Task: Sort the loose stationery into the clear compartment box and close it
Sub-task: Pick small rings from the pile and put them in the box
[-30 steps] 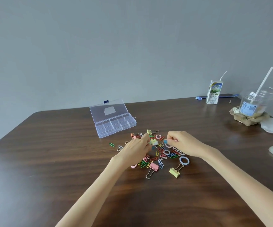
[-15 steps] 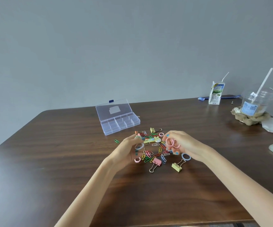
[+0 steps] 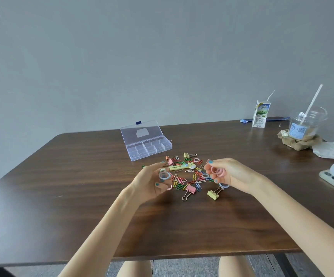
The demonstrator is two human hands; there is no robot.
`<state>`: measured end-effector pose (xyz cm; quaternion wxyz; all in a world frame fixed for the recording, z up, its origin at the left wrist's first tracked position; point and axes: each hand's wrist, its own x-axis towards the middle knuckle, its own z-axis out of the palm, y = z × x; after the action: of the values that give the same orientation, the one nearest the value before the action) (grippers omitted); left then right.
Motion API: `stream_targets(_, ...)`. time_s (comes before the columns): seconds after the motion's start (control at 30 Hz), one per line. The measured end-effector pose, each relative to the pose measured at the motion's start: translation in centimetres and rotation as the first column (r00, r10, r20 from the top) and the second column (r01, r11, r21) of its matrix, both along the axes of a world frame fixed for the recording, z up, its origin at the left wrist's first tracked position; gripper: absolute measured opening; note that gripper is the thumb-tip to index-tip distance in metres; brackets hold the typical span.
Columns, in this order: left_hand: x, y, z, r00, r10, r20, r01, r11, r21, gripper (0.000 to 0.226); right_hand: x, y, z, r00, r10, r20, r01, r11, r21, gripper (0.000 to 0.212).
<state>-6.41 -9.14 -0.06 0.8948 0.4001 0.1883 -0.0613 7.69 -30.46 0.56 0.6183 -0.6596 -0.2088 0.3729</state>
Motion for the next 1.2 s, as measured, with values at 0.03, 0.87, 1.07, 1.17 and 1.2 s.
stream_targets(0.03,0.0,0.1,-0.2,0.999,0.041,-0.024,-0.041,0.999,-0.027,0.015,-0.2,-0.2,0.0,0.999,-0.012,0.043,0.013,1.000,-0.021,0.023)
stream_targets(0.87,-1.0,-1.1,-0.2,0.978,0.164,-0.132,-0.179,0.977,-0.117,0.026,-1.0,-3.2,-2.0,0.662,0.206,0.721,0.349,0.766,-0.539,0.023)
stream_targets(1.07,-1.0,-1.8,-0.4,0.983,0.184,0.008,-0.155,0.804,0.575,0.024,-1.4,-2.1,-2.1,0.654,0.257,0.712,0.266,0.802,-0.535,0.014)
stream_targets(1.17,-1.0,-1.6,-1.0,0.977,0.198,0.081,-0.144,0.326,0.934,0.032,-1.6,-1.3,-1.9,0.650,0.244,0.720,0.239,0.833,-0.498,0.015)
stream_targets(1.2,-1.1,-1.5,-1.3,0.977,0.189,0.095,-0.117,0.109,0.987,0.032,-1.8,-1.1,-1.6,0.654,0.231,0.721,0.223,0.851,-0.476,0.014)
